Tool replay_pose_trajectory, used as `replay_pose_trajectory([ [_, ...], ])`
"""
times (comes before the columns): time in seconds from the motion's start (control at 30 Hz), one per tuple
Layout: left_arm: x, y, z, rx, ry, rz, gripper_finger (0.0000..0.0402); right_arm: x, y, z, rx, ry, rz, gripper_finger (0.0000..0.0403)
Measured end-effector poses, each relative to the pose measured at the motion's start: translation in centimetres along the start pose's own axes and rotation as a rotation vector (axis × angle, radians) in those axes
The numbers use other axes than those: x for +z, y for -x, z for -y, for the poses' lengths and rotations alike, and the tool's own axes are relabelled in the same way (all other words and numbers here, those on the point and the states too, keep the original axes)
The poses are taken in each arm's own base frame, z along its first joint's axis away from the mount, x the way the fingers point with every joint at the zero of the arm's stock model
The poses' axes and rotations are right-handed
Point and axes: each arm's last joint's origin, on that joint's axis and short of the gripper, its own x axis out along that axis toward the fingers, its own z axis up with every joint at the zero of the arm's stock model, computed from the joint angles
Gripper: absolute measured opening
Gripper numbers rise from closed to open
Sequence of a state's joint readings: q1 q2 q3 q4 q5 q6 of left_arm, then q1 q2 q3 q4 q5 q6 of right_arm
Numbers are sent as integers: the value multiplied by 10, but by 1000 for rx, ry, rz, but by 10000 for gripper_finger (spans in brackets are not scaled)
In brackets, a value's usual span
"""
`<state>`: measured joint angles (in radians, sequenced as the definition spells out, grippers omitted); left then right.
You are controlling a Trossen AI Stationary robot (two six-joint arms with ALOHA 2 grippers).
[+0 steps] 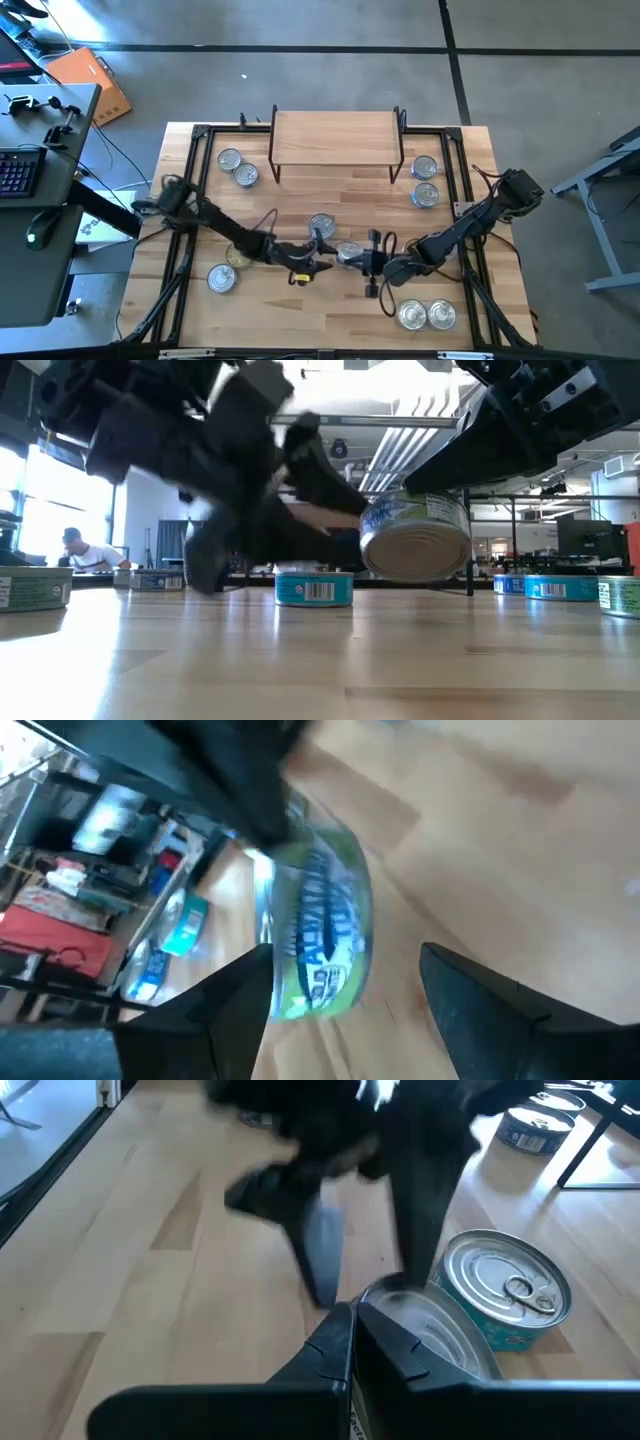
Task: Stack canned seafood by type on shelf
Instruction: Put the green tuna can on the shelf
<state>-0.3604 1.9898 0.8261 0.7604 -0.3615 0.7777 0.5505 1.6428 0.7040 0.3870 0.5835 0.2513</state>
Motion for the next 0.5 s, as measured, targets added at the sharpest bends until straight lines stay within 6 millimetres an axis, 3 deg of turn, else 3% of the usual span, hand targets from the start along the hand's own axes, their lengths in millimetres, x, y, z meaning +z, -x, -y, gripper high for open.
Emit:
replay_pose_trajectory([
  [0.27, 12, -37, 8, 156, -28, -113, 244, 2, 0, 0, 5, 0, 11, 0],
  [0.5, 19, -39, 12, 225, 32, -172, 221, 1, 0, 0, 16, 2, 7, 0],
])
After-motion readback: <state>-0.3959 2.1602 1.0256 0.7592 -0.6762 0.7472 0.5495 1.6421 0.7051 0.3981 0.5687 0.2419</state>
